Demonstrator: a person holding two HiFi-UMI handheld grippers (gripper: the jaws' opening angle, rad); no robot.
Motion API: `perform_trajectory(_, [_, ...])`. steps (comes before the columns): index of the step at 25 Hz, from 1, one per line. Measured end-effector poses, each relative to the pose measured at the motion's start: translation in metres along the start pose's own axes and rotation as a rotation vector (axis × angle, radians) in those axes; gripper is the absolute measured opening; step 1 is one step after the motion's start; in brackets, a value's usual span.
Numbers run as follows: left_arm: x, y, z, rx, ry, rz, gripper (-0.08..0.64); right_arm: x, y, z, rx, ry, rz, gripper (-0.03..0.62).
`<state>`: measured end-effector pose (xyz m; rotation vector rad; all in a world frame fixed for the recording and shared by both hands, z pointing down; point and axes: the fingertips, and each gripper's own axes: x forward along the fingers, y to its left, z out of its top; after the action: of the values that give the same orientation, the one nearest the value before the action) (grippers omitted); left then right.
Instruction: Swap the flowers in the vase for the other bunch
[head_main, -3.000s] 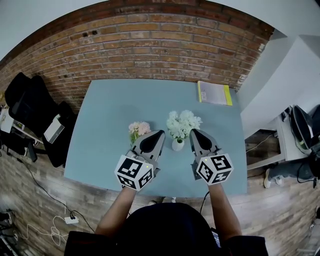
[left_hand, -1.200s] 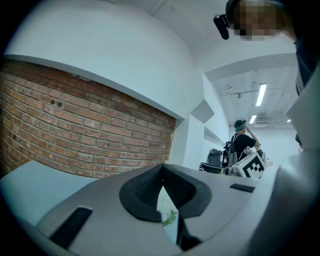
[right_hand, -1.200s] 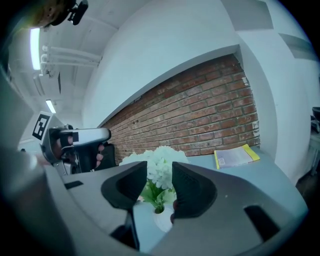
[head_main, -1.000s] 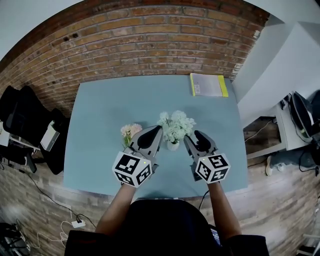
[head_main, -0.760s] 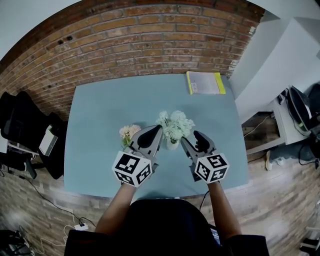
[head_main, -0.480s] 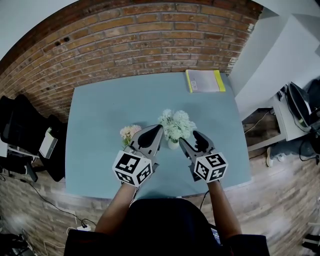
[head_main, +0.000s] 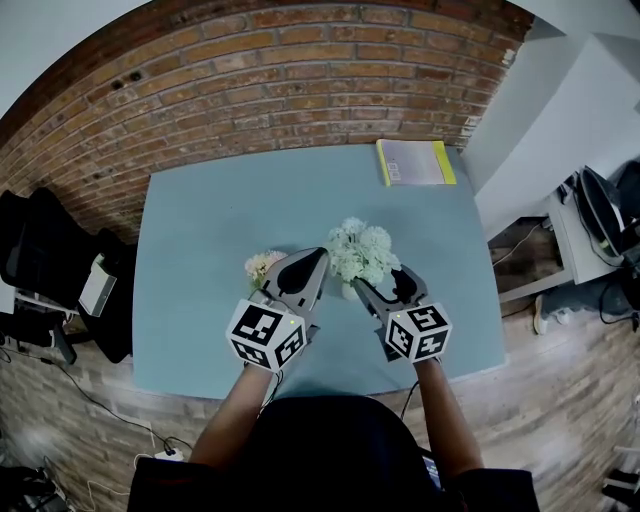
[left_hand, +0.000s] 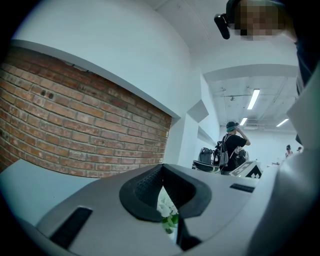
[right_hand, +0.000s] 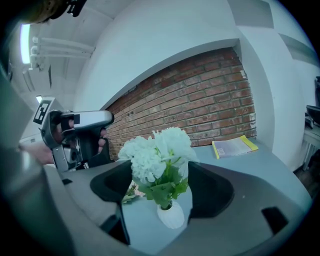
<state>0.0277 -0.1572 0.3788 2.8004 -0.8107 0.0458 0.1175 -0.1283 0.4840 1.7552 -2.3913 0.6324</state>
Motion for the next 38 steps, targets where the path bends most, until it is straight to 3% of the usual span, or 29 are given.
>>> perform_trajectory(13, [0.003,0.018,-0.002,-0.016,0.008,0.032,0.008,0.026,-0.003,-0.005,-0.022,0.013,-0.019,0.440])
perform_trajectory(38, [0.006,0.042,-0.013,-0.062,0.022,0.079,0.008,0.047,-0.002,-0.006,-0.056,0.050,0.027,0.443])
